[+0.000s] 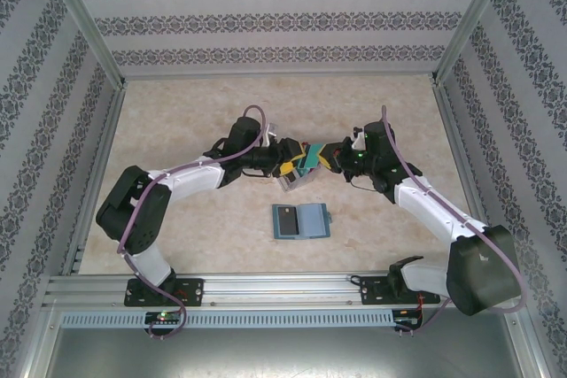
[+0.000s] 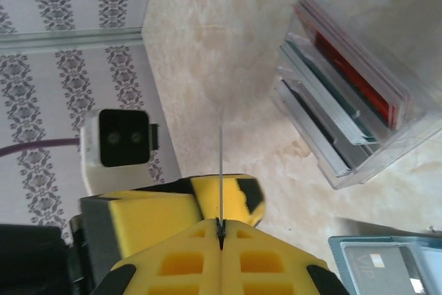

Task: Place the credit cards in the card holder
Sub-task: Insert the credit card into the card slot.

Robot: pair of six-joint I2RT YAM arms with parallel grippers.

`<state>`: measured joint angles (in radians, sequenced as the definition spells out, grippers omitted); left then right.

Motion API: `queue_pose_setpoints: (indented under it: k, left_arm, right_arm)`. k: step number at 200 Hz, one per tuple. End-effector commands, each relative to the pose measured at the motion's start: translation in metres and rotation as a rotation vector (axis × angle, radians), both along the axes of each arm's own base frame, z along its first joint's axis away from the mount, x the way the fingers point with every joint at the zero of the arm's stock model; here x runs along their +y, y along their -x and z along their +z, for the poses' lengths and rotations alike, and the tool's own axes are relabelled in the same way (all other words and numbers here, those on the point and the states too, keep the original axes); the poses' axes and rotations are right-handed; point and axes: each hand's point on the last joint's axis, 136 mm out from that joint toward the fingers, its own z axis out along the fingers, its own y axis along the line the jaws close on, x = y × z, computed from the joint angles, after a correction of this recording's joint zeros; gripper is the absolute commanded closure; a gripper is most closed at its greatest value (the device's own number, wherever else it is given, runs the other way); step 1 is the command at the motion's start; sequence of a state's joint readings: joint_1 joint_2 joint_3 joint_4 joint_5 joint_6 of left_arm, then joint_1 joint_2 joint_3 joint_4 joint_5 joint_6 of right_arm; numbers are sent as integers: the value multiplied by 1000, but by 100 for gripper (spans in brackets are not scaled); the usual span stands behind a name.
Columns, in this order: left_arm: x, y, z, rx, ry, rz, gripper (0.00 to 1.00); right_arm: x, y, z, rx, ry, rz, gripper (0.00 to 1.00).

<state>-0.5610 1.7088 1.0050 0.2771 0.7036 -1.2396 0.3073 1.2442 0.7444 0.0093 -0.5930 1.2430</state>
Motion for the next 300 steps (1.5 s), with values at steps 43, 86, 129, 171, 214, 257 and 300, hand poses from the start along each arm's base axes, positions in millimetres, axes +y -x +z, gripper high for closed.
queue_pose_setpoints:
  k: [43,86,129,171,214,257,300]
  left_arm:
    - [-14,0,39,-100,89,-45,68]
    - [-12,5,46,-141,71,-71,78]
    - [-10,12,43,-141,62,-93,88]
    - [9,28,20,-98,-51,-71,100]
    - [51,60,-25,-25,-226,83,100]
    - [43,94,-50,-38,-341,87,100]
    - [35,105,-68,-101,-309,142,100]
  right_arm:
    - [7,7,8,-85,-21,100,100]
    - [6,14,2,-87,-16,152,100]
    - [2,17,-7,-76,-13,174,100]
    - [0,36,-24,-84,121,224,79]
    - [-6,82,-77,-36,420,264,75]
    - [19,114,-110,-3,466,415,77]
    - [-2,115,-145,78,609,389,79]
